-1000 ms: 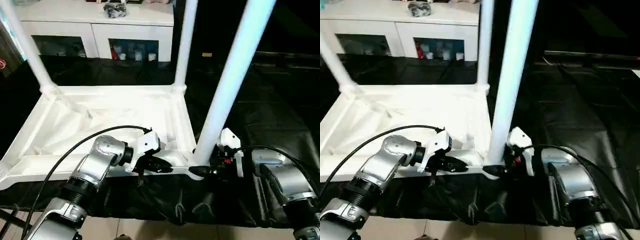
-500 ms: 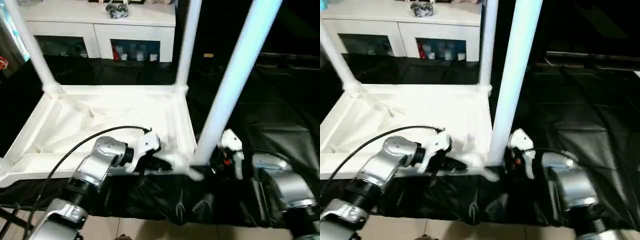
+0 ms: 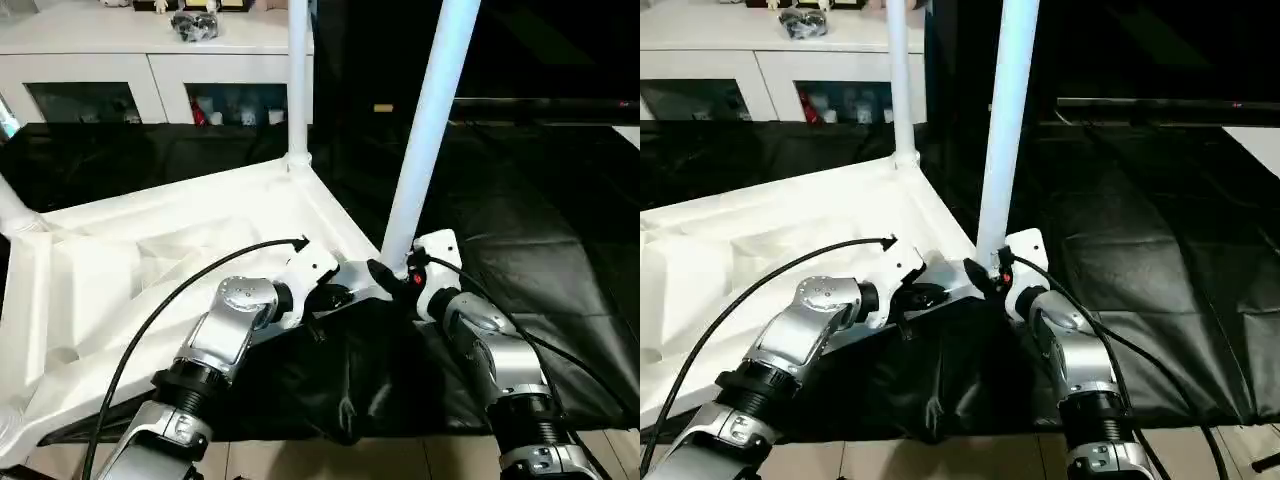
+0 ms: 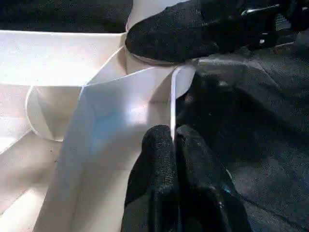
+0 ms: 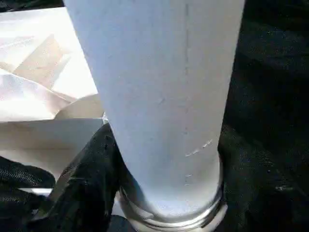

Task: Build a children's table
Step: Rotate leg to tighten

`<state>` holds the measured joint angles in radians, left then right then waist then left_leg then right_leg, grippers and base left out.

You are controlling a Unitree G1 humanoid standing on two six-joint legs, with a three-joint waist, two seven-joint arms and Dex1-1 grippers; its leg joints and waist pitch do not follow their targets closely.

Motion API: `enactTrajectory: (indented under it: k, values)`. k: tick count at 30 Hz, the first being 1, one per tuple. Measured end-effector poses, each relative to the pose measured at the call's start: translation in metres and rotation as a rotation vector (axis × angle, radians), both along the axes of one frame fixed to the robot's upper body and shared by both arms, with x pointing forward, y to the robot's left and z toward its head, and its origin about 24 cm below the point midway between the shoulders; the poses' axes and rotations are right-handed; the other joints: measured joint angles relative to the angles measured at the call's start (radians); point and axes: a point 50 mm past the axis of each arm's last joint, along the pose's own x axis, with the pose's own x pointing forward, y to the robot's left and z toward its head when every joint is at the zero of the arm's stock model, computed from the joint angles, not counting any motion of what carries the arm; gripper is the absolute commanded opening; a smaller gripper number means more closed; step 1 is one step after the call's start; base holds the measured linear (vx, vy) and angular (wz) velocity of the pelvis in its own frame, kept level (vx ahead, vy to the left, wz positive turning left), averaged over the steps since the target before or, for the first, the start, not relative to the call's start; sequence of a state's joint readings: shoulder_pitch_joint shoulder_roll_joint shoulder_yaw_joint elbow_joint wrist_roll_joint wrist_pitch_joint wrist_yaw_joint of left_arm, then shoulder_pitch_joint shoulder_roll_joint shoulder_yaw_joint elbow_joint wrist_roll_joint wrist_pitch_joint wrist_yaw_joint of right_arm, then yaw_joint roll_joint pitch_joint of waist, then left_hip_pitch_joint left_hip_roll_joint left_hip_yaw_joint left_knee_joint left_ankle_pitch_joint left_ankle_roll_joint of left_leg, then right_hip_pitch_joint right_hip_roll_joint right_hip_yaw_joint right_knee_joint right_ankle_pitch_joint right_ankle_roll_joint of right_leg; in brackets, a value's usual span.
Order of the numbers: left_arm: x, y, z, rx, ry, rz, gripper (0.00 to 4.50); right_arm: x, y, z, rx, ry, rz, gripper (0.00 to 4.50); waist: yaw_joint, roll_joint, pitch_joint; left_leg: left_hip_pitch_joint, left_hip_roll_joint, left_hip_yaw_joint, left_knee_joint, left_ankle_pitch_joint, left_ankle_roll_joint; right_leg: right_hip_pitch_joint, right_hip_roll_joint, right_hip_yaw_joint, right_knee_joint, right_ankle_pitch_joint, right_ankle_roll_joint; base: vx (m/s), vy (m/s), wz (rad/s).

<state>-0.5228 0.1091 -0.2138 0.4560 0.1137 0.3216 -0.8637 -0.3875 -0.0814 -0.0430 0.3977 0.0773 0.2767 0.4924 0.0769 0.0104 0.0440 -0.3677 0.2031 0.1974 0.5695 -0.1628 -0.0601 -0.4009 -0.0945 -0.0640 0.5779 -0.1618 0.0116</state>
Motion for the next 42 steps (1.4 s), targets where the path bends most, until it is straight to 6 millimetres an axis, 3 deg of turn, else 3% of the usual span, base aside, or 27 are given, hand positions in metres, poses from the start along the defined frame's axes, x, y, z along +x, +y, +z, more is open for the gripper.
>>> enactTrajectory:
  k: [5, 14, 22, 29, 35, 42]
  values:
    - [0.0, -0.001, 0.001, -0.002, -0.006, -0.014, 0.0, -0.001, -0.004, 0.002, -0.016, -0.008, 0.05, 3.76, 0.007, 0.002, -0.001, 0.0, 0.0, 0.0, -0.001, 0.0, 0.0, -0.001, 0.0, 0.0, 0.0, 0.0, -0.001, 0.0, 0.0, 0.0]
    - [-0.007, 0.008, 0.004, 0.004, 0.009, -0.203, 0.0, -0.015, -0.028, 0.011, -0.103, 0.002, 0.374, 3.76, 0.019, 0.003, -0.001, -0.003, 0.0, 0.001, -0.002, 0.0, 0.0, -0.002, 0.0, 0.0, 0.0, 0.002, -0.004, 0.0, 0.0, 0.0]
    - [-0.014, 0.022, 0.005, 0.019, 0.041, -0.362, 0.0, -0.033, -0.036, 0.015, -0.12, 0.049, 0.654, 3.76, 0.043, 0.002, 0.0, -0.004, 0.002, 0.003, 0.0, 0.0, 0.0, -0.001, 0.0, 0.0, 0.001, 0.003, -0.004, 0.0, 0.0, 0.0]
    - [-0.018, 0.025, 0.004, 0.017, 0.069, -0.427, 0.0, -0.041, -0.042, 0.016, -0.111, 0.092, 0.747, 3.11, 0.063, 0.003, 0.0, -0.003, 0.002, 0.003, 0.0, 0.0, 0.0, 0.001, 0.0, 0.001, 0.002, 0.003, -0.005, 0.0, 0.0, 0.0]
    - [-0.019, 0.025, 0.004, 0.015, 0.081, -0.449, 0.0, -0.043, -0.044, 0.016, -0.11, 0.103, 0.766, 2.77, 0.068, 0.003, -0.001, -0.003, 0.002, 0.003, 0.0, 0.0, 0.0, 0.001, 0.0, 0.001, 0.002, 0.003, -0.005, 0.0, 0.0, 0.0]
    - [-0.019, 0.024, 0.004, 0.014, 0.081, -0.449, 0.0, -0.044, -0.043, 0.016, -0.108, 0.109, 0.765, 2.69, 0.068, 0.003, -0.001, -0.003, 0.002, 0.003, 0.0, 0.0, 0.0, 0.001, 0.0, 0.001, 0.002, 0.003, -0.005, 0.0, 0.0, 0.0]
